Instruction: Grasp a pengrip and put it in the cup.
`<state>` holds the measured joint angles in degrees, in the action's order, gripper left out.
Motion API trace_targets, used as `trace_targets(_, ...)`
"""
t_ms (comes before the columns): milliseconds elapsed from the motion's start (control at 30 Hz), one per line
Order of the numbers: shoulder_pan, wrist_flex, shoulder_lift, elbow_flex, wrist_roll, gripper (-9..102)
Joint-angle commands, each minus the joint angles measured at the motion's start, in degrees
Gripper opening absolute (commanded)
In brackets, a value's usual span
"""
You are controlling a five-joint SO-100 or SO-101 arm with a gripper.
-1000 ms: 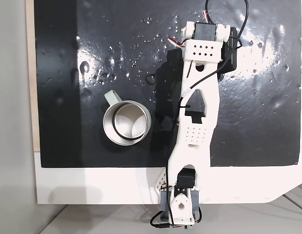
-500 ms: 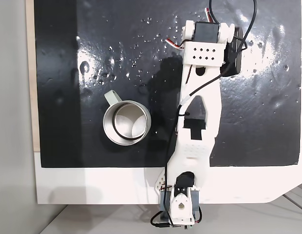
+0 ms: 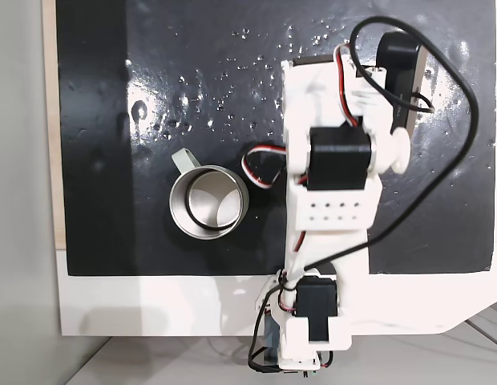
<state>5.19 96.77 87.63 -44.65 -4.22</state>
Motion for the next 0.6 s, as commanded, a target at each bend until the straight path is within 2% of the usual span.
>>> trace_targets(0, 1.8, 0.1, 7.7, 0.2, 0.3, 0)
trace_targets(233, 8.2, 0.4, 14.4, -8.5, -1.1, 0)
trace_targets(567, 27.8, 0.5, 22.7, -23.1, -2.5, 0)
